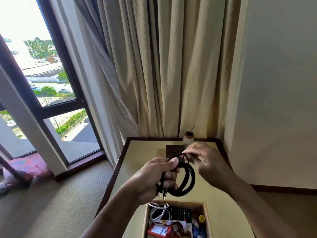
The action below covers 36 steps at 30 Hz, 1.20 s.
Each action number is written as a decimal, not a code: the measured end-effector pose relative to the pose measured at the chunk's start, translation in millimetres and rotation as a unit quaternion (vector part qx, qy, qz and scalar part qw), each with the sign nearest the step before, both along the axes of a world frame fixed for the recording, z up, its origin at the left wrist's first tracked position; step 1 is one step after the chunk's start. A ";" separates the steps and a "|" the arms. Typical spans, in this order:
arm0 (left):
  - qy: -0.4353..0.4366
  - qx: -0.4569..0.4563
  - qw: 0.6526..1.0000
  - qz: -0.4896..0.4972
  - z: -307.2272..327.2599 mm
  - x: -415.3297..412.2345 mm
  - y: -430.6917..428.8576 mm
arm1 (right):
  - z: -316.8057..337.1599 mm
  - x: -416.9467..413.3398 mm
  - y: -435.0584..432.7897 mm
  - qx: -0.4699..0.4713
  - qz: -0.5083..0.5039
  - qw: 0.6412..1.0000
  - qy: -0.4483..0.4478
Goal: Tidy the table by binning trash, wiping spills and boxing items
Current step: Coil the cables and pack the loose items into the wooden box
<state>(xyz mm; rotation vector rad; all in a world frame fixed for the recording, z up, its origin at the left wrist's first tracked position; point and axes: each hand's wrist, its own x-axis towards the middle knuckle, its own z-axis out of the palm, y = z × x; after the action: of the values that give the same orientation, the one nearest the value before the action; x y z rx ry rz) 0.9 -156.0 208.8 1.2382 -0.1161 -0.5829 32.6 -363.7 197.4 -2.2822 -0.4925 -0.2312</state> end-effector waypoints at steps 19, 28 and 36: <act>-0.085 0.033 0.988 0.127 -9.2 15.5 -25.2 | 8.2 -21.6 13.2 0.395 -0.098 0.882 0.238; -0.037 0.014 0.999 0.015 -14.3 15.7 -36.5 | -22.5 -31.7 -5.0 0.232 -0.089 0.957 0.147; 0.011 0.050 0.991 0.120 -114.6 -10.2 -60.2 | -80.0 -48.8 -18.8 0.155 -0.144 0.964 0.159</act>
<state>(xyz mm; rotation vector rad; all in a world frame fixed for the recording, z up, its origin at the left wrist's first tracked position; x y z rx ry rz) -9.4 -216.3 94.1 1.3195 0.0804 -0.3964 -16.2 -382.5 117.5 -2.0226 0.0426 -0.0737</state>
